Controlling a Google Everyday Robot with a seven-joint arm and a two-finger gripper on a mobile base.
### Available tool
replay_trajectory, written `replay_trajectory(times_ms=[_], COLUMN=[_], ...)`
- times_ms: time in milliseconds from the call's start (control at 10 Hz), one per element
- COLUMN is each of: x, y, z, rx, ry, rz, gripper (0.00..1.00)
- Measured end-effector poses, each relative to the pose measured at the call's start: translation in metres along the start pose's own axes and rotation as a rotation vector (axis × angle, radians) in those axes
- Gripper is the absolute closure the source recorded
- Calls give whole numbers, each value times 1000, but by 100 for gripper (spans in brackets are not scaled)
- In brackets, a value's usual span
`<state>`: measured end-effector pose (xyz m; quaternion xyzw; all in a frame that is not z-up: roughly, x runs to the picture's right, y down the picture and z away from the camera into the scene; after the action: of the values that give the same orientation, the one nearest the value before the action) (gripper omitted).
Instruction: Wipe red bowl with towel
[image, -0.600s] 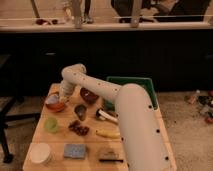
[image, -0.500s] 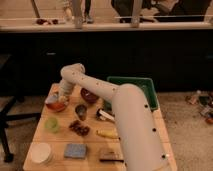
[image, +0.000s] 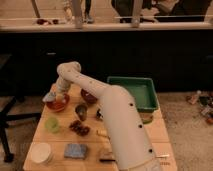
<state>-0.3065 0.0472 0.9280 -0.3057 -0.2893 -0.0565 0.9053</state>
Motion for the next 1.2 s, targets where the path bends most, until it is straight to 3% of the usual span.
replay_trajectory(times_ms=[400, 800, 1200], x=[-7, 3, 18], y=[24, 41, 23], z=[9, 0, 0], rx=[-35, -42, -44], ry=[-36, -35, -10], rz=[-4, 20, 38], gripper=[100, 100, 100])
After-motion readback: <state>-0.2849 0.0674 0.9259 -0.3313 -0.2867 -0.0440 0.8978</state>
